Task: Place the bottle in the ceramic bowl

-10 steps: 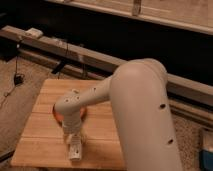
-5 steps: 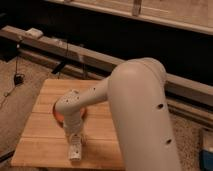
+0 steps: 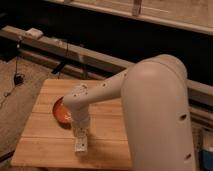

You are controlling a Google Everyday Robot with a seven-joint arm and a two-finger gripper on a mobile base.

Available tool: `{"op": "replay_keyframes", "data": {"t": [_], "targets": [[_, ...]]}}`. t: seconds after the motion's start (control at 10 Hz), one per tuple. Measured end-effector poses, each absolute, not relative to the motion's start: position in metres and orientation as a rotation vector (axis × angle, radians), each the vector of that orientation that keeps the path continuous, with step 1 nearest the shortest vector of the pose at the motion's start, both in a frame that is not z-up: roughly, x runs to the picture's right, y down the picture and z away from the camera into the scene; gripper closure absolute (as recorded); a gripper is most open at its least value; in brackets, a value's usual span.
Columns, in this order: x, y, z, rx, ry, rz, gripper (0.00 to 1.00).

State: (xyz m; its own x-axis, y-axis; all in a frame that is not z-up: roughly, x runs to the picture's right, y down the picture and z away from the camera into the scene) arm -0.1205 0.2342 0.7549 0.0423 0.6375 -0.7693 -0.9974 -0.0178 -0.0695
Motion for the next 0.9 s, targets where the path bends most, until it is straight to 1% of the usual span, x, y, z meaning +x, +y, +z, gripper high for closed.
{"op": "replay_keyframes", "data": {"t": [0.4,0.6,0.9], "targets": [[-0.103,0.182,0.731,-0.683,0.555,1.5,1.0],[-0.111,0.156,0.724,-0.686,0.501,1.485,1.0],[-0.137,0.13,0.728,-0.699,0.432,1.443,1.0]]}}
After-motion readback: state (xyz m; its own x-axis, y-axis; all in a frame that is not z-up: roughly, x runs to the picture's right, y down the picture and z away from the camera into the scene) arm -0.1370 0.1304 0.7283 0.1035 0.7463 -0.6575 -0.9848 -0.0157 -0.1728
